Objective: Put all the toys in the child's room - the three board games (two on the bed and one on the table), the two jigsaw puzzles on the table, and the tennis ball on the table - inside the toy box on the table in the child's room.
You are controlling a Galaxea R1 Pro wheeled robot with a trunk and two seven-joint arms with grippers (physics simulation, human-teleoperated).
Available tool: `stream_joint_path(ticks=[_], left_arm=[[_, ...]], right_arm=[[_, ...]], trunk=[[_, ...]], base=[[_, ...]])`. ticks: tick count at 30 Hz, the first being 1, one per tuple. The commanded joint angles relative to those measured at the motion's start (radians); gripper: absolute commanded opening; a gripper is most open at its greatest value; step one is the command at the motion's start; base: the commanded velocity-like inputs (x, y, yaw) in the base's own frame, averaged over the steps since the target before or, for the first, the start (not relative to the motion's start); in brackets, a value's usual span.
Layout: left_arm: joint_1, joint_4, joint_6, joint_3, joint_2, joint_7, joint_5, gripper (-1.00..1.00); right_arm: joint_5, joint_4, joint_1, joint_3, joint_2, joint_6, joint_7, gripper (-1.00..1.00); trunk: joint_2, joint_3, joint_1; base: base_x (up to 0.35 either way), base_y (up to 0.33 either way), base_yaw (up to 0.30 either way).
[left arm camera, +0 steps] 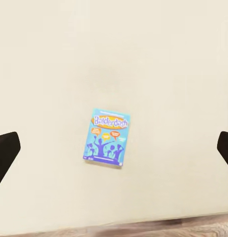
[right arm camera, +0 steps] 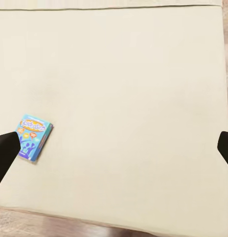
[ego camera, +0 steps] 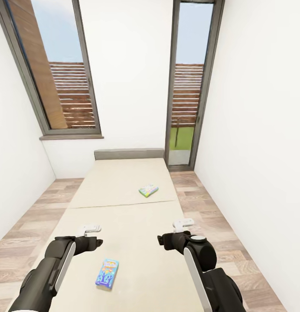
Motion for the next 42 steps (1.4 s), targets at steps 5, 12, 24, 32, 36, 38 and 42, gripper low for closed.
stream_joint_path(ticks=[5, 12, 24, 32, 36, 38, 42], left_arm=[[-0.001, -0.001, 0.005, 0.001, 0.000, -0.004, -0.002, 1.00], [-0.001, 0.003, 0.005, 0.004, 0.000, -0.003, -0.002, 1.00], [-0.112, 0.155, 0.000, 0.007, -0.037, 0.098, 0.000, 1.00], [-0.270, 0.436, -0.163, 0.008, -0.052, 0.210, 0.011, 1.00], [-0.328, 0.570, -0.244, 0.009, -0.053, 0.232, 0.010, 1.00], [-0.341, 0.603, -0.275, 0.010, -0.052, 0.235, 0.010, 1.00], [-0.349, 0.629, -0.305, 0.011, -0.053, 0.238, 0.010, 1.00]], right_arm=[[-0.007, -0.001, -0.001, 0.001, 0.000, 0.004, -0.010, 1.00], [-0.007, -0.001, -0.001, 0.002, 0.000, 0.004, -0.010, 1.00], [-0.007, -0.001, -0.001, 0.005, 0.000, 0.004, -0.010, 1.00], [-0.006, -0.001, -0.001, 0.005, 0.000, 0.004, -0.010, 1.00], [-0.006, -0.001, -0.001, 0.004, 0.000, 0.004, -0.010, 1.00], [-0.006, -0.001, -0.001, 0.004, 0.000, 0.004, -0.010, 1.00], [-0.006, -0.001, -0.001, 0.004, 0.000, 0.004, -0.010, 1.00]], trunk=[[-0.002, -0.002, 0.001], [-0.002, -0.002, 0.001], [-0.002, -0.002, 0.001], [-0.002, -0.002, 0.001], [-0.002, -0.002, 0.001], [-0.002, -0.002, 0.001], [-0.002, -0.002, 0.001]], base=[[0.010, 0.005, 0.000], [0.002, 0.001, 0.000], [0.000, 0.000, 0.000], [0.000, 0.000, 0.000], [0.000, 0.000, 0.000], [0.000, 0.000, 0.000], [0.000, 0.000, 0.000]])
